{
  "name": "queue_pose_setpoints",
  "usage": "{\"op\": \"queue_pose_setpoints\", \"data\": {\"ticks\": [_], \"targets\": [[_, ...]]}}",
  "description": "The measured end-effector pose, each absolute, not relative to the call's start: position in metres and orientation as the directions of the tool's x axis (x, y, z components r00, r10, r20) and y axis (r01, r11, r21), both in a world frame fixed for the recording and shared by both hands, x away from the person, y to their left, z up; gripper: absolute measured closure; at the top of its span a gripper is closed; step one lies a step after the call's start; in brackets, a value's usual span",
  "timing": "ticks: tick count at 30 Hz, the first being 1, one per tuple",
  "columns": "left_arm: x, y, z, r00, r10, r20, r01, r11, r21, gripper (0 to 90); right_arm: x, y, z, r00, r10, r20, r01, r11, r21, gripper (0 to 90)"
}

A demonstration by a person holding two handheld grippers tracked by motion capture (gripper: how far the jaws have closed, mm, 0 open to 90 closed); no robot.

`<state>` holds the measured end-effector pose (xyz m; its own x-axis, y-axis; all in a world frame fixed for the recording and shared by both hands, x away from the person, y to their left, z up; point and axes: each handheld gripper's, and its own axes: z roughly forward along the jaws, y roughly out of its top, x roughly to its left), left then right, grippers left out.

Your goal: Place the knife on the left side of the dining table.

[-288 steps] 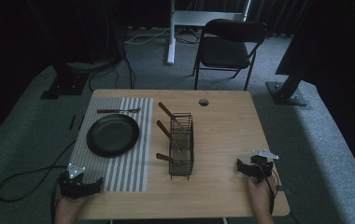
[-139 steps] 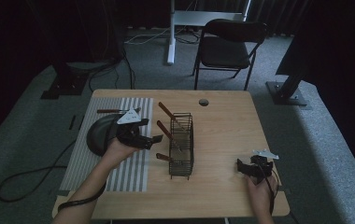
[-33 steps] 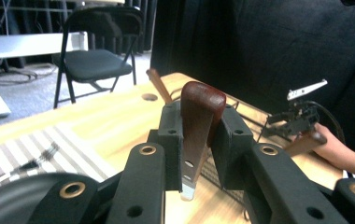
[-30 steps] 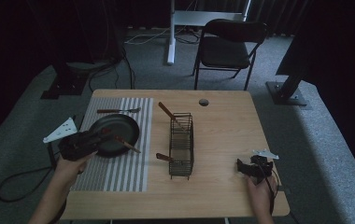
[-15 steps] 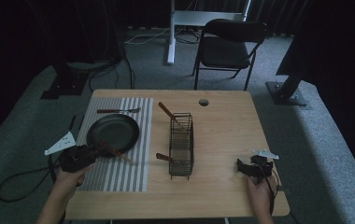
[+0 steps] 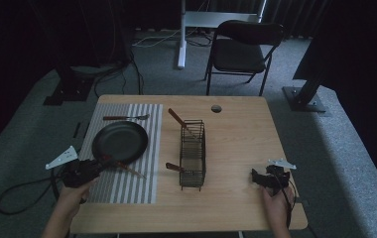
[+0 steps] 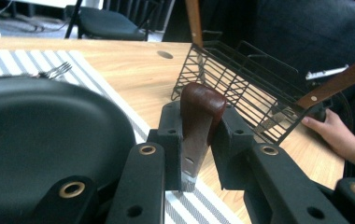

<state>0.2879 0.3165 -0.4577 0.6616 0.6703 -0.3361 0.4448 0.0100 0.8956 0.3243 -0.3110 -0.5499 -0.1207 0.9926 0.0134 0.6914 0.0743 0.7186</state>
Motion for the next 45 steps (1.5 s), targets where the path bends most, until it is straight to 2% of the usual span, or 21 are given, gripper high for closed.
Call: {"op": "queue_pose_setpoints", "data": {"ticks": [13, 16, 17, 27, 29, 32, 37, 38, 40, 41, 45], "targets": [[0.279, 0.344, -0.483, 0.481, 0.759, -0.439, 0.552, 0.127, 0.824, 73.0, 0.324, -0.311, -0.55, -0.12, 0.993, 0.013, 0.691, 0.074, 0.719, 11.6], [0.279, 0.347, -0.488, 0.451, 0.768, -0.456, 0.562, 0.153, 0.813, 71.1, 0.324, -0.311, -0.55, -0.12, 0.993, 0.013, 0.691, 0.074, 0.719, 11.6], [0.279, 0.353, -0.493, 0.404, 0.777, -0.483, 0.582, 0.189, 0.791, 69.6, 0.324, -0.311, -0.55, -0.12, 0.993, 0.013, 0.691, 0.074, 0.719, 11.6], [0.285, 0.361, -0.514, 0.292, 0.797, -0.528, 0.644, 0.245, 0.725, 59.6, 0.324, -0.311, -0.55, -0.12, 0.993, 0.013, 0.691, 0.074, 0.719, 11.6], [0.285, 0.362, -0.517, 0.278, 0.803, -0.527, 0.654, 0.244, 0.717, 58.7, 0.324, -0.311, -0.55, -0.121, 0.993, 0.013, 0.691, 0.075, 0.719, 11.6], [0.286, 0.362, -0.524, 0.246, 0.811, -0.531, 0.67, 0.254, 0.698, 52.6, 0.324, -0.311, -0.55, -0.121, 0.993, 0.013, 0.691, 0.074, 0.719, 11.6], [0.287, 0.363, -0.533, 0.19, 0.813, -0.55, 0.693, 0.286, 0.662, 49.7, 0.324, -0.311, -0.55, -0.12, 0.993, 0.013, 0.691, 0.074, 0.719, 11.6], [0.287, 0.364, -0.536, 0.168, 0.823, -0.542, 0.701, 0.287, 0.653, 46.5, 0.324, -0.311, -0.55, -0.121, 0.993, 0.013, 0.691, 0.075, 0.719, 11.6], [0.288, 0.364, -0.537, 0.152, 0.831, -0.535, 0.71, 0.284, 0.644, 45.8, 0.324, -0.311, -0.55, -0.12, 0.993, 0.013, 0.691, 0.074, 0.719, 11.6], [0.288, 0.363, -0.539, 0.138, 0.859, -0.493, 0.715, 0.258, 0.65, 44.7, 0.324, -0.311, -0.55, -0.121, 0.993, 0.013, 0.691, 0.075, 0.719, 11.6], [0.289, 0.362, -0.541, 0.125, 0.873, -0.471, 0.713, 0.252, 0.655, 40.9, 0.324, -0.311, -0.55, -0.121, 0.993, 0.013, 0.691, 0.074, 0.719, 11.6]]}}
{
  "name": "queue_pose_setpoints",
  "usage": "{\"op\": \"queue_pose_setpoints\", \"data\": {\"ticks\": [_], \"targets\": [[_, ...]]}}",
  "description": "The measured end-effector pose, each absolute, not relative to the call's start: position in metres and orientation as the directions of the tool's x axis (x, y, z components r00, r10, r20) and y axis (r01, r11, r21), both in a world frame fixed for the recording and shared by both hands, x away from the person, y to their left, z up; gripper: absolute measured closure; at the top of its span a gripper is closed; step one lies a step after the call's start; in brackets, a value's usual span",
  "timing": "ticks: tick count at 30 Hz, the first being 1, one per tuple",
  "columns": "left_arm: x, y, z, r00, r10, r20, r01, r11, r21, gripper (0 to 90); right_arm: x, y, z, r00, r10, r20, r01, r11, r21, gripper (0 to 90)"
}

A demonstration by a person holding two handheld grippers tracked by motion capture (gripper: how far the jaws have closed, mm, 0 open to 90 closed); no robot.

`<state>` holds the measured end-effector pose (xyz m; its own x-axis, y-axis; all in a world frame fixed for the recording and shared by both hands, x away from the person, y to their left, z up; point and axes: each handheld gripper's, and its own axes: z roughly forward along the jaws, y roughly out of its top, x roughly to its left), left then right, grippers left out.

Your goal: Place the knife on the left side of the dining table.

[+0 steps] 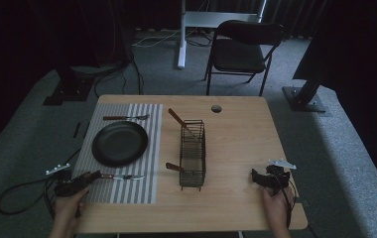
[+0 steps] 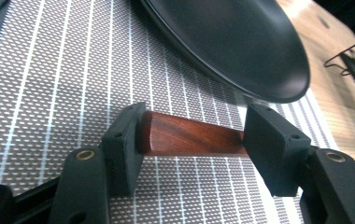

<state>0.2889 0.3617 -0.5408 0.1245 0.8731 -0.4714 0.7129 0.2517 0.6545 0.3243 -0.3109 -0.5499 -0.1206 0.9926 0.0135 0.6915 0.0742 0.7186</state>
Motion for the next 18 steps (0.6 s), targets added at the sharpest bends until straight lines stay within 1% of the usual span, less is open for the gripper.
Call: {"op": "queue_pose_setpoints", "data": {"ticks": [3, 4, 7, 10, 11, 12, 13, 14, 15, 16, 17, 18], "targets": [[0.29, 0.36, -0.54, 0.12, 0.882, -0.455, 0.715, 0.241, 0.656, 39.7, 0.324, -0.311, -0.55, -0.12, 0.993, 0.013, 0.691, 0.074, 0.719, 11.6], [0.292, 0.359, -0.54, 0.118, 0.896, -0.428, 0.716, 0.222, 0.662, 39.0, 0.324, -0.311, -0.55, -0.121, 0.993, 0.013, 0.691, 0.074, 0.719, 11.6], [0.294, 0.357, -0.539, 0.112, 0.903, -0.416, 0.716, 0.216, 0.663, 38.0, 0.324, -0.311, -0.55, -0.12, 0.993, 0.013, 0.691, 0.074, 0.719, 11.6], [0.296, 0.351, -0.538, 0.109, 0.933, -0.344, 0.711, 0.169, 0.682, 36.3, 0.324, -0.311, -0.55, -0.12, 0.993, 0.013, 0.691, 0.074, 0.719, 11.6], [0.296, 0.351, -0.538, 0.109, 0.933, -0.344, 0.711, 0.169, 0.682, 35.7, 0.324, -0.311, -0.55, -0.121, 0.993, 0.013, 0.691, 0.075, 0.719, 11.6], [0.297, 0.345, -0.536, 0.107, 0.957, -0.269, 0.715, 0.114, 0.69, 34.8, 0.324, -0.311, -0.55, -0.121, 0.993, 0.013, 0.691, 0.075, 0.719, 11.6], [0.297, 0.345, -0.536, 0.107, 0.957, -0.269, 0.715, 0.114, 0.69, 33.8, 0.324, -0.311, -0.55, -0.121, 0.993, 0.013, 0.691, 0.075, 0.719, 11.6], [0.298, 0.337, -0.536, 0.117, 0.979, -0.167, 0.718, 0.033, 0.695, 33.4, 0.324, -0.311, -0.55, -0.121, 0.993, 0.013, 0.691, 0.075, 0.719, 11.6], [0.298, 0.337, -0.536, 0.117, 0.979, -0.167, 0.718, 0.033, 0.695, 31.4, 0.324, -0.311, -0.55, -0.121, 0.993, 0.013, 0.691, 0.075, 0.719, 11.6], [0.299, 0.332, -0.535, 0.12, 0.984, -0.133, 0.715, 0.008, 0.699, 29.9, 0.324, -0.311, -0.55, -0.121, 0.993, 0.013, 0.691, 0.075, 0.719, 11.6], [0.299, 0.332, -0.535, 0.12, 0.984, -0.133, 0.715, 0.008, 0.699, 29.8, 0.324, -0.311, -0.55, -0.12, 0.993, 0.013, 0.691, 0.074, 0.719, 11.6], [0.3, 0.33, -0.534, 0.123, 0.986, -0.112, 0.715, -0.01, 0.699, 29.8, 0.324, -0.311, -0.55, -0.121, 0.993, 0.013, 0.691, 0.074, 0.719, 11.6]]}}
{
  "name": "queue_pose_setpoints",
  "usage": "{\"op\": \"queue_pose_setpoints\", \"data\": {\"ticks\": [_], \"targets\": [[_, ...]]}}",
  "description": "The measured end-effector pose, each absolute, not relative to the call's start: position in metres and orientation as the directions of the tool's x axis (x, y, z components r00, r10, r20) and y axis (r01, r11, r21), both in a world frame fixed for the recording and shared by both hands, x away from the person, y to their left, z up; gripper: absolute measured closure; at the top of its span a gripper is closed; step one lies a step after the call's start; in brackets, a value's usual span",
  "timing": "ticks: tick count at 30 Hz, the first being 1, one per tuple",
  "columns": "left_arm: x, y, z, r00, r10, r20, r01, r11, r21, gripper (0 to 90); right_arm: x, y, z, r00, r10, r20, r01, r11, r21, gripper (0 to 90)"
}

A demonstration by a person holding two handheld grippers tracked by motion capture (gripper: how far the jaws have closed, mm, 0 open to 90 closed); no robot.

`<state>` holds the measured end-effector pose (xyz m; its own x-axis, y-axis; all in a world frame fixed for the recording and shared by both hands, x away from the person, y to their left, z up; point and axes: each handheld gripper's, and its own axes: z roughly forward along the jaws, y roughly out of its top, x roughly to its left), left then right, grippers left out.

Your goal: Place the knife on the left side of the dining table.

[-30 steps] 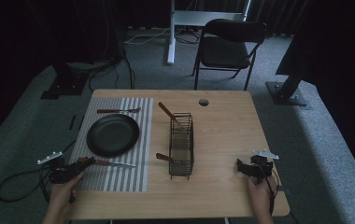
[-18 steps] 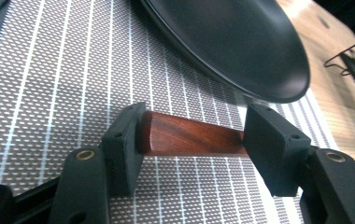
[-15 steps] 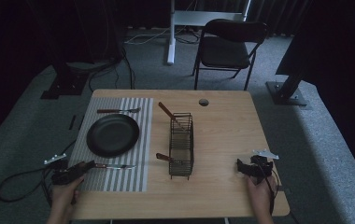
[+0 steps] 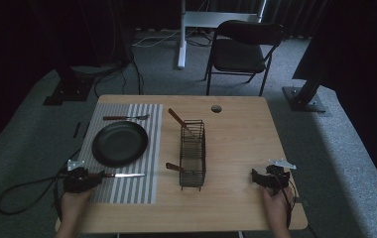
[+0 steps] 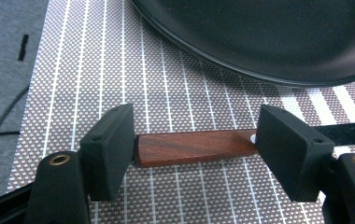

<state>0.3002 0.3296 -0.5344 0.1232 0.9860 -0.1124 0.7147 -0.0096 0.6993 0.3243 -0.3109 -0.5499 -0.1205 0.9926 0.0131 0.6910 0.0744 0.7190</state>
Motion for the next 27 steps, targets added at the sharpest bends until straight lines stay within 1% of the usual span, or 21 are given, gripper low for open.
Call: {"op": "queue_pose_setpoints", "data": {"ticks": [2, 9, 10, 13, 14, 15, 16, 17, 19, 20, 21, 24, 25, 26, 27], "targets": [[0.3, 0.328, -0.533, 0.12, 0.987, -0.102, 0.711, -0.014, 0.703, 29.8, 0.324, -0.311, -0.55, -0.121, 0.993, 0.013, 0.691, 0.075, 0.719, 11.6], [0.295, 0.328, -0.53, 0.121, 0.986, -0.112, 0.696, -0.004, 0.718, 29.7, 0.324, -0.311, -0.55, -0.121, 0.993, 0.013, 0.691, 0.074, 0.719, 11.6], [0.288, 0.326, -0.525, 0.165, 0.978, -0.129, 0.682, -0.019, 0.731, 28.5, 0.324, -0.311, -0.55, -0.12, 0.993, 0.013, 0.691, 0.074, 0.719, 11.6], [0.282, 0.324, -0.524, 0.178, 0.975, -0.135, 0.681, -0.023, 0.732, 27.7, 0.324, -0.311, -0.55, -0.12, 0.993, 0.014, 0.691, 0.074, 0.719, 11.6], [0.281, 0.324, -0.525, 0.178, 0.973, -0.145, 0.685, -0.016, 0.729, 25.6, 0.324, -0.311, -0.55, -0.12, 0.993, 0.013, 0.691, 0.074, 0.719, 11.6], [0.279, 0.325, -0.525, 0.176, 0.973, -0.15, 0.687, -0.012, 0.727, 21.6, 0.324, -0.311, -0.55, -0.121, 0.993, 0.013, 0.691, 0.075, 0.719, 11.6], [0.277, 0.325, -0.526, 0.178, 0.972, -0.152, 0.687, -0.012, 0.727, 19.5, 0.324, -0.311, -0.55, -0.121, 0.993, 0.013, 0.691, 0.075, 0.719, 11.6], [0.275, 0.325, -0.526, 0.175, 0.973, -0.153, 0.687, -0.01, 0.727, 19.4, 0.324, -0.311, -0.55, -0.12, 0.993, 0.014, 0.691, 0.074, 0.719, 11.6], [0.273, 0.325, -0.526, 0.179, 0.972, -0.152, 0.689, -0.013, 0.725, 13.7, 0.324, -0.311, -0.55, -0.121, 0.993, 0.013, 0.691, 0.074, 0.719, 11.6], [0.27, 0.325, -0.527, 0.177, 0.973, -0.147, 0.691, -0.016, 0.723, 13.7, 0.324, -0.311, -0.55, -0.121, 0.993, 0.013, 0.691, 0.075, 0.719, 11.6], [0.268, 0.325, -0.527, 0.178, 0.972, -0.151, 0.688, -0.013, 0.726, 10.8, 0.324, -0.311, -0.55, -0.121, 0.993, 0.013, 0.691, 0.075, 0.719, 11.6], [0.259, 0.324, -0.529, 0.171, 0.975, -0.141, 0.677, -0.012, 0.736, 9.7, 0.324, -0.311, -0.55, -0.12, 0.993, 0.013, 0.691, 0.074, 0.719, 11.6], [0.258, 0.324, -0.53, 0.171, 0.975, -0.139, 0.686, -0.017, 0.728, 6.5, 0.324, -0.311, -0.55, -0.12, 0.993, 0.014, 0.691, 0.074, 0.719, 11.6], [0.257, 0.323, -0.53, 0.166, 0.977, -0.133, 0.69, -0.019, 0.724, 0.3, 0.324, -0.311, -0.55, -0.121, 0.993, 0.013, 0.691, 0.075, 0.719, 11.6], [0.255, 0.323, -0.531, 0.167, 0.978, -0.125, 0.689, -0.025, 0.724, 0.2, 0.324, -0.311, -0.55, -0.121, 0.993, 0.013, 0.691, 0.075, 0.719, 11.6]]}}
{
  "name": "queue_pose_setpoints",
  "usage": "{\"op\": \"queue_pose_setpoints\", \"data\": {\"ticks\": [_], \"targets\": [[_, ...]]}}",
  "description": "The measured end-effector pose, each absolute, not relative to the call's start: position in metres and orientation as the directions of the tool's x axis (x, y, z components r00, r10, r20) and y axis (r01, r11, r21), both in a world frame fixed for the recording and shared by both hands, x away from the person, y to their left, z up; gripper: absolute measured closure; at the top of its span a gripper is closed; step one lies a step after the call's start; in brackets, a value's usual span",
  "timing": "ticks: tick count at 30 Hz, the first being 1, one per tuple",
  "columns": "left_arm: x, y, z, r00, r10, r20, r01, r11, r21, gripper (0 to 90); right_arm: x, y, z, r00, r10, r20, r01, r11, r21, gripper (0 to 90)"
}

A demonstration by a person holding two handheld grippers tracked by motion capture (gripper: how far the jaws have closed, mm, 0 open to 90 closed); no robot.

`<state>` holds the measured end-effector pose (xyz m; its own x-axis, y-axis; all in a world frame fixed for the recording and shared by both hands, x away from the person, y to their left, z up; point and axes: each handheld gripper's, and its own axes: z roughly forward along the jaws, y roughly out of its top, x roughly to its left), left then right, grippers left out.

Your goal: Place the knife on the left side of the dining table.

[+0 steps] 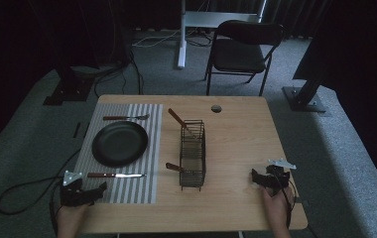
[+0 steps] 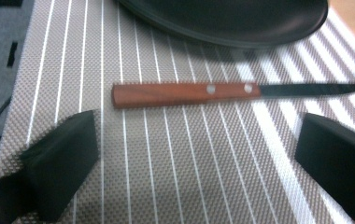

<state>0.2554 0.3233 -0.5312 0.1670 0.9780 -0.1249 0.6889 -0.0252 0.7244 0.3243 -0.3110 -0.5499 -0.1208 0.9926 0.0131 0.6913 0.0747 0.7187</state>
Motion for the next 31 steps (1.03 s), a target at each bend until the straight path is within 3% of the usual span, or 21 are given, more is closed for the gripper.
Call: {"op": "queue_pose_setpoints", "data": {"ticks": [14, 20, 31], "targets": [[0.248, 0.324, -0.543, 0.085, 0.996, 0.024, 0.681, -0.076, 0.728, 0.3, 0.324, -0.311, -0.55, -0.121, 0.993, 0.013, 0.691, 0.075, 0.719, 11.6], [0.241, 0.328, -0.541, 0.008, 0.998, 0.056, 0.66, -0.047, 0.75, 0.3, 0.324, -0.311, -0.55, -0.121, 0.993, 0.013, 0.691, 0.075, 0.719, 11.6], [0.239, 0.33, -0.544, -0.032, 0.996, 0.081, 0.671, -0.038, 0.74, 0.3, 0.324, -0.311, -0.55, -0.121, 0.993, 0.014, 0.692, 0.074, 0.718, 11.6]]}}
